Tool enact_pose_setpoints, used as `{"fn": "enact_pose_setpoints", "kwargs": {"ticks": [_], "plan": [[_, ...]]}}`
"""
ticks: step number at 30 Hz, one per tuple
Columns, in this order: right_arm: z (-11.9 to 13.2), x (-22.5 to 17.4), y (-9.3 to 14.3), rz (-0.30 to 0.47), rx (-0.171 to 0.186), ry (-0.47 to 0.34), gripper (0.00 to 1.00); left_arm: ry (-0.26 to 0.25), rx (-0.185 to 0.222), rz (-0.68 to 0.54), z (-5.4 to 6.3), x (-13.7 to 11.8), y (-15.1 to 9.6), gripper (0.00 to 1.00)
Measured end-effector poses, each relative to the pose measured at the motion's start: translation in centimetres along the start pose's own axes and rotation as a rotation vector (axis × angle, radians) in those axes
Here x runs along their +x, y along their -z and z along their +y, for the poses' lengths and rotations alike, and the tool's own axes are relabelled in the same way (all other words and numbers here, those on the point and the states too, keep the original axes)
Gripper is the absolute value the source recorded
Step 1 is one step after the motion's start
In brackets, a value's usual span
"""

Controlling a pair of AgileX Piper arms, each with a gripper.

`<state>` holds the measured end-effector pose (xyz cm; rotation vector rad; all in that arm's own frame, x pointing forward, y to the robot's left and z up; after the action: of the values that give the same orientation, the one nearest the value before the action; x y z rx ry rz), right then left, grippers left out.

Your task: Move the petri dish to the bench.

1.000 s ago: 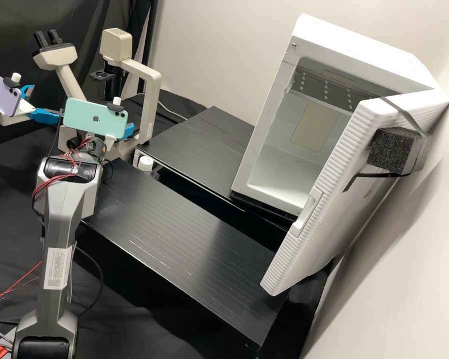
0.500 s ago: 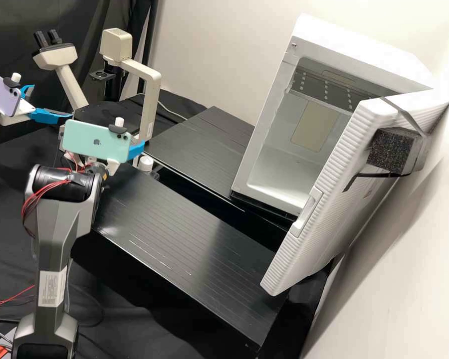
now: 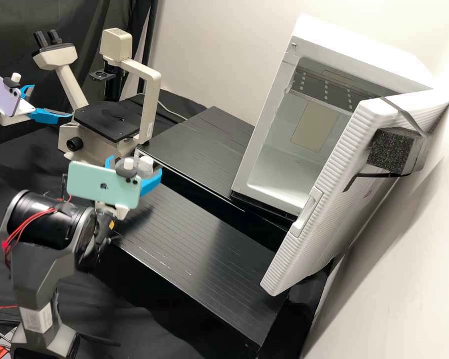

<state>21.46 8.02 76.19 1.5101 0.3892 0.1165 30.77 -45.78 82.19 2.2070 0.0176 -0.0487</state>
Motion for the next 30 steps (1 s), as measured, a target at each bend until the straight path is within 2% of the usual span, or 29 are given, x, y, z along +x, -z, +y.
{"fn": "enact_pose_setpoints", "kwargs": {"ticks": [5, 9, 14, 21, 23, 28, 30], "plan": [[1.5, -3.8, -2.1, -0.070, 0.039, -0.031, 0.00, 0.000, 0.000, 0.000, 0.0, 0.0, 0.0, 1.00], [3.4, -6.3, -3.4, -0.119, 0.063, -0.105, 0.00, 0.000, 0.000, 0.000, 0.0, 0.0, 0.0, 1.00], [4.9, -7.7, -4.5, -0.145, 0.055, -0.121, 0.00, 0.000, 0.000, 0.000, 0.0, 0.0, 0.0, 1.00], [4.0, -7.7, -5.9, -0.184, 0.074, -0.027, 0.00, 0.000, 0.000, 0.000, 0.0, 0.0, 0.0, 1.00], [3.7, -7.5, -6.0, -0.180, 0.069, -0.005, 0.00, 0.000, 0.000, 0.000, 0.0, 0.0, 0.0, 1.00], [3.1, -7.2, -6.5, -0.178, 0.061, 0.015, 0.00, 0.000, 0.000, 0.000, 0.0, 0.0, 0.0, 1.00], [3.1, -7.1, -6.6, -0.174, 0.070, 0.012, 0.00, 0.000, 0.000, 0.000, 0.0, 0.0, 0.0, 1.00]]}}
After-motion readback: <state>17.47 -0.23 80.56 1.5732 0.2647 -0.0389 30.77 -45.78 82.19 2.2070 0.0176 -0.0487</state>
